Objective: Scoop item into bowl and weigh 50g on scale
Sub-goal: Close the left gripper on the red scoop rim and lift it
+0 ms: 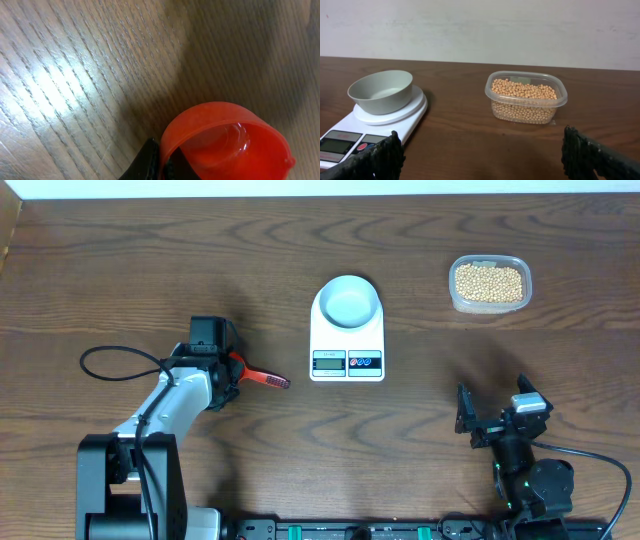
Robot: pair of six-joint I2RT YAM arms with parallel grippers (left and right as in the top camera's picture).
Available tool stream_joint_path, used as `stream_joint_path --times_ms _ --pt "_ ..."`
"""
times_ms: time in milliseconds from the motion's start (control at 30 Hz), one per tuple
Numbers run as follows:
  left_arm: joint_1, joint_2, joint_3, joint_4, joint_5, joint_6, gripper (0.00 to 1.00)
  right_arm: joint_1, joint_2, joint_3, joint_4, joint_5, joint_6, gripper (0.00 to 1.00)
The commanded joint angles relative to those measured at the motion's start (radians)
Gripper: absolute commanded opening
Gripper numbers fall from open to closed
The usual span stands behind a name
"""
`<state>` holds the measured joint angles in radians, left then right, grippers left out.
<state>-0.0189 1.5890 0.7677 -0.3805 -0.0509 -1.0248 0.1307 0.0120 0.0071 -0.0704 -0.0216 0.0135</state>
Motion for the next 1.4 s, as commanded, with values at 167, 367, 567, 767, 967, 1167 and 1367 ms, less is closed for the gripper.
stream_joint_path --times_ms 167,367,567,767,967,1167,1367 --pt "-0.002 0.012 -0.009 0.002 0.013 0.002 0.07 0.008 -0.006 -0.002 -0.004 0.012 -0.011 0.99" --pt "0.003 -0.013 0.004 0.002 -0.017 0.003 0.07 0.008 -0.006 -0.002 -0.004 0.012 -0.011 0.99" --pt "0.003 -0.105 0.016 0.001 -0.044 0.003 0.07 0.008 -0.006 -0.002 -0.004 0.012 -0.011 0.99" --pt "0.003 -0.235 0.016 0.001 -0.146 0.01 0.07 0.008 -0.006 -0.002 -0.004 0.012 -0.011 0.99" --pt "0.003 -0.333 0.016 0.002 -0.198 0.01 0.07 0.008 -0.006 -0.002 -0.004 0.012 -0.011 0.99" --pt "0.003 -0.395 0.016 0.001 -0.198 0.01 0.07 0.008 -0.006 -0.002 -0.004 0.012 -0.011 0.99" --pt "0.003 -0.446 0.016 -0.007 -0.197 0.011 0.07 0.008 -0.006 -0.002 -0.004 0.012 -0.011 0.99"
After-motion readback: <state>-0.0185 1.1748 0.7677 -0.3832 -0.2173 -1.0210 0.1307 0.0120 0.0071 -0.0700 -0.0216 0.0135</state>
